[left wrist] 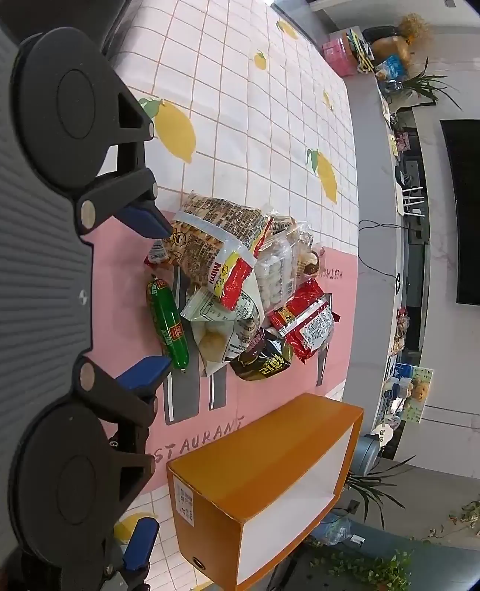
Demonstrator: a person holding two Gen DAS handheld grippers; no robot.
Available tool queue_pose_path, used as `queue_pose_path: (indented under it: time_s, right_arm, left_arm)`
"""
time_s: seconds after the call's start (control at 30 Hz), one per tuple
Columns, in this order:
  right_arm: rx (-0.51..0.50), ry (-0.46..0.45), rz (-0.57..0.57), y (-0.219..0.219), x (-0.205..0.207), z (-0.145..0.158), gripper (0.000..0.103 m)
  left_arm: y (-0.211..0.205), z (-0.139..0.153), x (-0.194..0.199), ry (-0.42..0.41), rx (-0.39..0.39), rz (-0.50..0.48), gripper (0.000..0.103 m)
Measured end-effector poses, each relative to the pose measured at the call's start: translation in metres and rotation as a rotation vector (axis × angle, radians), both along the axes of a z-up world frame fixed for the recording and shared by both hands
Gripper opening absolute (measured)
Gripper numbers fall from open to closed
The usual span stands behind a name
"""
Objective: Organize snacks
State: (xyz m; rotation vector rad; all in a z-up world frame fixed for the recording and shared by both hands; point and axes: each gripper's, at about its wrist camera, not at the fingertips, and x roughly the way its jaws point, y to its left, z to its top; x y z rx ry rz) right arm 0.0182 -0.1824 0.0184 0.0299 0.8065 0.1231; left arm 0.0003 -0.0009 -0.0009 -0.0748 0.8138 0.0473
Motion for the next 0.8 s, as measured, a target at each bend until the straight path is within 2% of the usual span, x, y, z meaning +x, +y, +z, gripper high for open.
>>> queue_pose_path:
  time_s: [0.1, 0.27, 0.47, 0.8]
  right_arm:
    - [-0.021, 0.015, 0.005, 0.0004, 0.0009, -0.0023, 0.100]
    - [-0.016, 0.010, 0.006, 0.0035, 0.0031, -0.0052, 0.100]
    - [-0.029, -0.004, 0.005, 0.0030, -0.0034, -0.0005, 0.100]
    - [-0.026, 0.014, 0.004, 0.0031, -0.0016, -0.0026, 0.099]
  left_arm:
    - [-0.0044, -0.0041, 0.0033, 0.032, 0.025, 0.012, 0.086]
    - [0.0004, 0.0042, -0.0045, 0.017, -0.004, 0.003, 0.086]
    - [0.0011, 0.0002, -0.0022, 0.029, -0.019, -0.009, 0.086]
    - [-0.0003, -0.0013, -0.0001, 0.039, -0.010, -0.006, 0.086]
